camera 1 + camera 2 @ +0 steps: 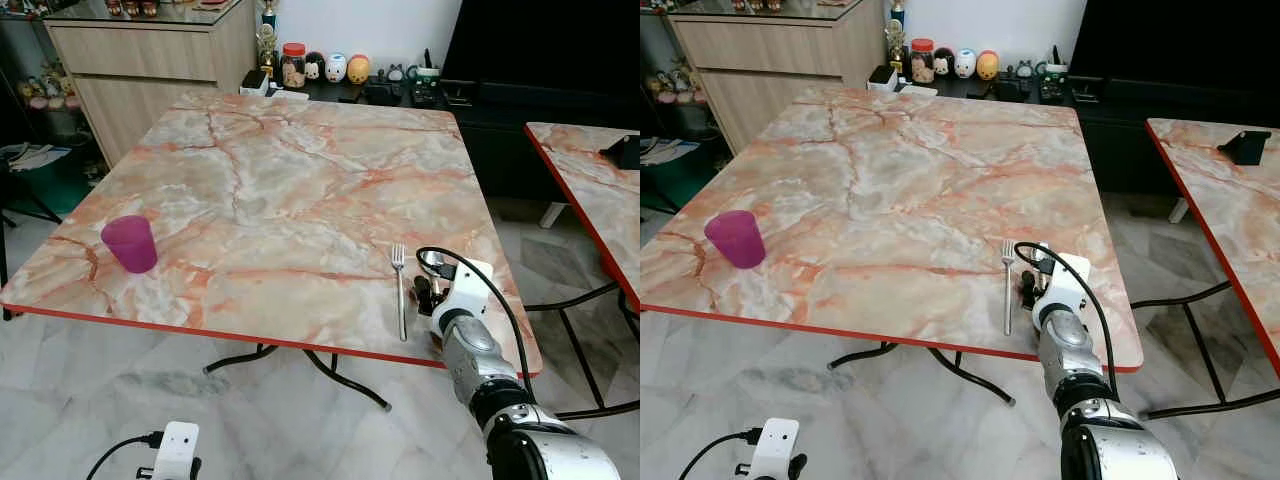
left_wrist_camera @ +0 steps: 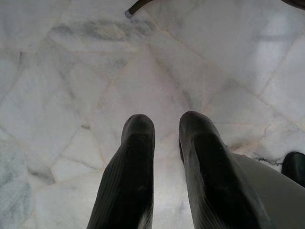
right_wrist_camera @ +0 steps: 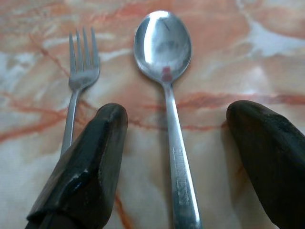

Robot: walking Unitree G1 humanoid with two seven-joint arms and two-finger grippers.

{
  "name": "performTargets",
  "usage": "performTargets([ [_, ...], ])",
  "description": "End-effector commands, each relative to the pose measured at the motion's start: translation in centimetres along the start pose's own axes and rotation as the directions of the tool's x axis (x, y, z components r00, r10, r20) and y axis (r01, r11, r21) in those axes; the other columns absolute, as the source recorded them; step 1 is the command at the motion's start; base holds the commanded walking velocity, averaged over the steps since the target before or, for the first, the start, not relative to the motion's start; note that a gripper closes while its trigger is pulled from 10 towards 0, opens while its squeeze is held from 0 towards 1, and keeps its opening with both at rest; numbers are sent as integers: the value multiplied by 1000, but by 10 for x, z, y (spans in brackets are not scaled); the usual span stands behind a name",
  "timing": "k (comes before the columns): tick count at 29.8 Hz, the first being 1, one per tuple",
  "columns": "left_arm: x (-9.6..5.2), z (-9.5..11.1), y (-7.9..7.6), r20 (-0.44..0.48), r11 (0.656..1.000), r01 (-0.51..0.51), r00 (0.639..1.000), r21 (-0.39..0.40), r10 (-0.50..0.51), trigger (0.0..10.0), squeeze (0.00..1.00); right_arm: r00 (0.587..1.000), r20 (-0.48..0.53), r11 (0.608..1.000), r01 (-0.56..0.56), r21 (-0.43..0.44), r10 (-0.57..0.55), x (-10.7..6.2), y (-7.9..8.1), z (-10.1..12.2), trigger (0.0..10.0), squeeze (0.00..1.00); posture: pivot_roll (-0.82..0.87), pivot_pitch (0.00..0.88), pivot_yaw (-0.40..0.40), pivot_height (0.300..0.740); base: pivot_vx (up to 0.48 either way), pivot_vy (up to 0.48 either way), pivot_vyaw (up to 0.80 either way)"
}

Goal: Setting the table

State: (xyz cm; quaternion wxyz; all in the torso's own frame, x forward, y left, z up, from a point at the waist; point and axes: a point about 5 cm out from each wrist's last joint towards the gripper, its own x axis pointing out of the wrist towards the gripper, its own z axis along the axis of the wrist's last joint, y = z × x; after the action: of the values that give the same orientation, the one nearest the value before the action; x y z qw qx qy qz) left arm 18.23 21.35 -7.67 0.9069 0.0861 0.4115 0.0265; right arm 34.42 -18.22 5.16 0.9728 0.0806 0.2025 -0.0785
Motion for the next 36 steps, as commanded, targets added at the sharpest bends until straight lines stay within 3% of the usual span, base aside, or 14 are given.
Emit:
performTargets([
  [1, -1, -4, -3, -14, 1000, 16, 1000, 1, -16, 10000, 0, 1000, -30, 1000, 1, -18, -1, 1, -1, -2, 5804, 0, 70, 0, -42, 731, 0, 0, 0],
  [3, -1, -4, -3, -14, 1000, 16, 1000, 1, -16, 10000, 0, 999, -37, 1000, 2, -23, -3, 0, -1, -3, 5686, 0, 69, 0, -42, 731, 0, 0, 0],
  [7, -1, -4, -4, -15, 1000, 24, 1000, -3, -24, 10000, 0, 998, -60, 999, 10, -39, -12, -1, -4, -9, 6588, 0, 70, 0, -42, 731, 0, 0, 0],
  [8, -1, -4, -5, -15, 1000, 24, 1000, -2, -24, 10000, 0, 998, -64, 999, 10, -41, -13, -1, -4, -9, 6000, 0, 71, 0, -42, 731, 0, 0, 0],
  [10, -1, -4, -5, -15, 1000, 27, 1000, -2, -27, 10000, 0, 998, -67, 999, 10, -44, -13, -1, -4, -10, 1490, 0, 71, 0, -42, 731, 0, 0, 0],
  [11, -1, -4, -6, -15, 1000, 29, 999, -3, -29, 10000, 0, 997, -71, 999, 7, -48, -11, -1, -4, -11, 0, 0, 71, 0, -42, 731, 0, 0, 0],
  [36, -2, -8, -10, -37, 998, 64, 997, 1, -64, 10000, 0, 997, -77, 998, -33, -53, 29, -2, 2, -16, 0, 0, 71, 0, -42, 731, 0, 0, 0],
])
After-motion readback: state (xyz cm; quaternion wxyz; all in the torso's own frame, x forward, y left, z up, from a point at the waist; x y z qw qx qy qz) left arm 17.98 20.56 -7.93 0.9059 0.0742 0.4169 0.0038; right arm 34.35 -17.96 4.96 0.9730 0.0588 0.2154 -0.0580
